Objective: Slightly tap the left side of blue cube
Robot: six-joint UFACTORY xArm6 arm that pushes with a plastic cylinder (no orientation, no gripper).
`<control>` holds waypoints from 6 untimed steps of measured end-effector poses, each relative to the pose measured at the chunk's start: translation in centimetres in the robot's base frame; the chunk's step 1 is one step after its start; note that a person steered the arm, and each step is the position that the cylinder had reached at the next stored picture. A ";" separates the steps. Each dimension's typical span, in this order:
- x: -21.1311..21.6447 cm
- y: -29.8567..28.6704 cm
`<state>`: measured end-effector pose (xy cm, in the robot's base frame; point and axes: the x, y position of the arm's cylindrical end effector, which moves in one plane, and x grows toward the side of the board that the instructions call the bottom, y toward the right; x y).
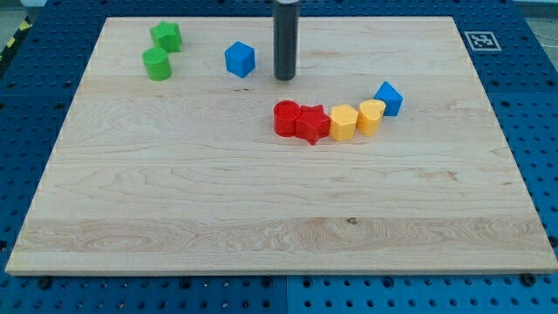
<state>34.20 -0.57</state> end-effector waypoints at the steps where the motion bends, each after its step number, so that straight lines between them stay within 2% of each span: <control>1: 1.5 -2.2; 3: 1.1 -9.9; 5: -3.0 -9.0; 6: -3.0 -9.2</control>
